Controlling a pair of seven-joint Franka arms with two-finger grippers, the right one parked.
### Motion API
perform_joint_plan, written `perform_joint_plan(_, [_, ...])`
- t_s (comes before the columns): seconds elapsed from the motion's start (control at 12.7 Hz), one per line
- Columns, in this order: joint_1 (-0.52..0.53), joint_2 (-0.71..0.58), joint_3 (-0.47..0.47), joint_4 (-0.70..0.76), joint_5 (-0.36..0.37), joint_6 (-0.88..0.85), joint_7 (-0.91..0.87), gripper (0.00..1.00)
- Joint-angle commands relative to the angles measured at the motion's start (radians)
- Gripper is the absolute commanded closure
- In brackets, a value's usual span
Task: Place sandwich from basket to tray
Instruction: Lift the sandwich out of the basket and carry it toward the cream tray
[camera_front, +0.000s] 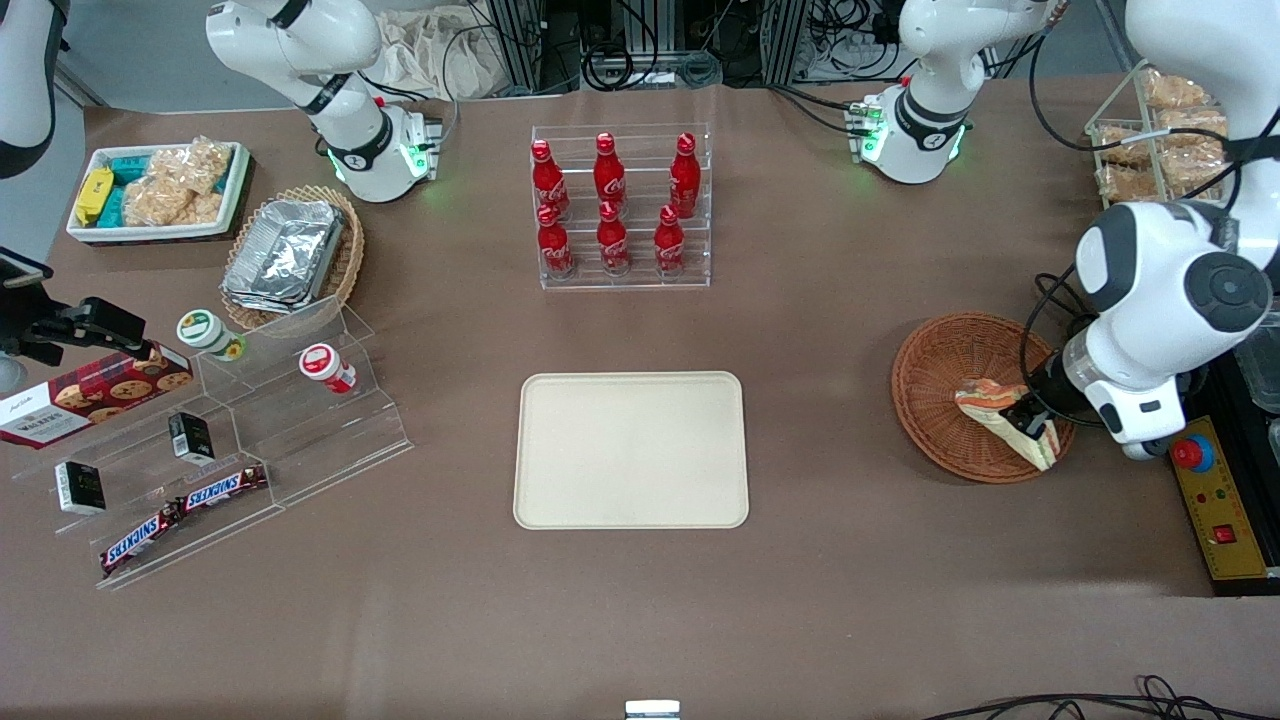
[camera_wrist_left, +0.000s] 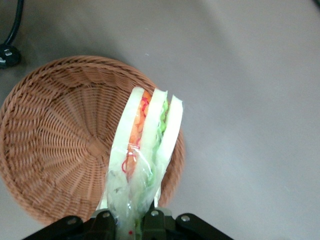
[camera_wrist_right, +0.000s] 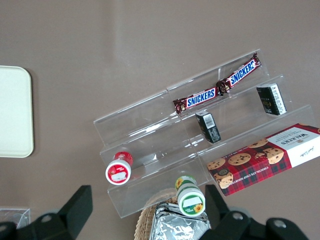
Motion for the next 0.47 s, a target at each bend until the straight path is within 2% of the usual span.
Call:
perform_joint_plan(0.0, [-0.004,0.074,-0.098,0.274,-0.025,-0.206,0.084,1.00])
perform_joint_plan(0.08, [-0.004,0.113,-0.151,0.332,-0.024,-0.225,0.124,1.00])
perform_joint_plan(0.24, [-0.005,0.170,-0.259,0.362,-0.013,-0.214,0.176,1.00])
perform_joint_plan(0.31, [-0.007,0.199,-0.307,0.367,0.005,-0.210,0.204,1.00])
perform_joint_plan(0.39, [-0.007,0.242,-0.361,0.368,0.055,-0.203,0.235,1.00])
